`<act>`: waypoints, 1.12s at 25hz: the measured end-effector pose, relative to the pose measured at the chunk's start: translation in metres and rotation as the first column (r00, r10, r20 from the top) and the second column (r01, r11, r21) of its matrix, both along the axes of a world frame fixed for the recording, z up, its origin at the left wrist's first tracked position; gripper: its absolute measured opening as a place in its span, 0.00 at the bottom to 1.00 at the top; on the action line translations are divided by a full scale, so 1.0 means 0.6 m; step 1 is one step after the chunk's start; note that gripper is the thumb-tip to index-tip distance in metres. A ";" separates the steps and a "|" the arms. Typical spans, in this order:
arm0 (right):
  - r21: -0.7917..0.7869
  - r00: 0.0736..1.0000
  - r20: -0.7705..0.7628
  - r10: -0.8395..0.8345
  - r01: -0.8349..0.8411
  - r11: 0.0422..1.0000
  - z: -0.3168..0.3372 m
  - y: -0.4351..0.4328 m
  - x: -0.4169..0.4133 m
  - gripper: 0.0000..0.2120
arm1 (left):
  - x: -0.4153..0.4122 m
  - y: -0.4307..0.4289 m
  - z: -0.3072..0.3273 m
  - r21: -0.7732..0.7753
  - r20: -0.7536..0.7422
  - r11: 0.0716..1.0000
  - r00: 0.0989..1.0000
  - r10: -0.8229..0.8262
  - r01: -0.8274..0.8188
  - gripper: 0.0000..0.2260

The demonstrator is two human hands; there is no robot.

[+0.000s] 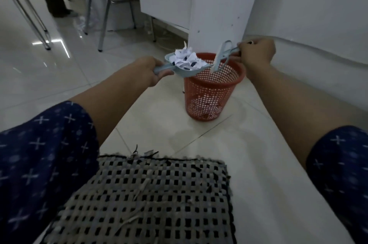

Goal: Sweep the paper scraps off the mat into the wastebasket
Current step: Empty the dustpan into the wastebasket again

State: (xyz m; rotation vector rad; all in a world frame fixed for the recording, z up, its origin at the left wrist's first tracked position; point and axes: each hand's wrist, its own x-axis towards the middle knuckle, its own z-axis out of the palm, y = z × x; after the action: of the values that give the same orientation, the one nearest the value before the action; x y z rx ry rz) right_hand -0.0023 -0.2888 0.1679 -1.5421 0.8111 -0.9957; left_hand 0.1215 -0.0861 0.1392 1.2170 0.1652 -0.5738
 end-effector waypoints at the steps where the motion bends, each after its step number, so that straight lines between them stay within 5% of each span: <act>1: 0.036 0.999 0.023 -0.041 0.040 0.999 -0.004 -0.012 0.005 0.12 | -0.005 -0.015 -0.004 -0.036 -0.009 0.999 1.000 -0.001 0.000 0.21; 3: 0.083 0.993 0.063 -0.098 0.093 0.992 -0.021 -0.033 0.017 0.14 | -0.015 -0.054 -0.020 0.191 0.252 0.980 0.963 -0.098 0.050 0.24; 5: 0.084 0.987 0.087 -0.138 0.131 0.988 -0.041 -0.047 0.027 0.15 | -0.014 -0.101 -0.034 -0.058 0.194 0.995 0.977 0.085 -0.075 0.17; 8: 0.034 0.980 0.077 -0.186 0.183 0.982 -0.080 -0.062 0.040 0.13 | -0.003 -0.163 -0.050 -0.012 0.106 0.970 0.965 0.242 -0.242 0.01; 11: 0.013 0.985 0.058 -0.164 0.164 0.986 -0.112 -0.064 0.051 0.09 | 0.008 -0.193 -0.077 0.169 0.369 0.957 0.915 0.161 -0.236 0.06; 17: -0.033 0.987 0.013 -0.160 0.160 0.987 -0.152 -0.070 0.057 0.09 | -0.014 -0.218 -0.107 0.293 0.835 0.895 0.546 -0.067 -0.337 0.10; 25: 0.074 0.974 0.001 -0.226 0.226 0.971 -0.169 -0.071 0.046 0.11 | 0.013 -0.222 -0.131 0.224 0.974 0.889 0.122 -0.191 -0.399 0.10; 28: 0.079 0.977 -0.011 -0.211 0.212 0.974 -0.172 -0.072 0.044 0.10 | 0.002 -0.224 -0.126 0.176 0.984 0.897 0.098 -0.148 -0.405 0.10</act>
State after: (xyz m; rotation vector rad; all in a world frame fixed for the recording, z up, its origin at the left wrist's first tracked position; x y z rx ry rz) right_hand 0.0241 -0.3318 0.0645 -1.4103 1.0213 -1.1016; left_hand 0.1228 -0.2203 0.0637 1.7613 -0.8612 0.6543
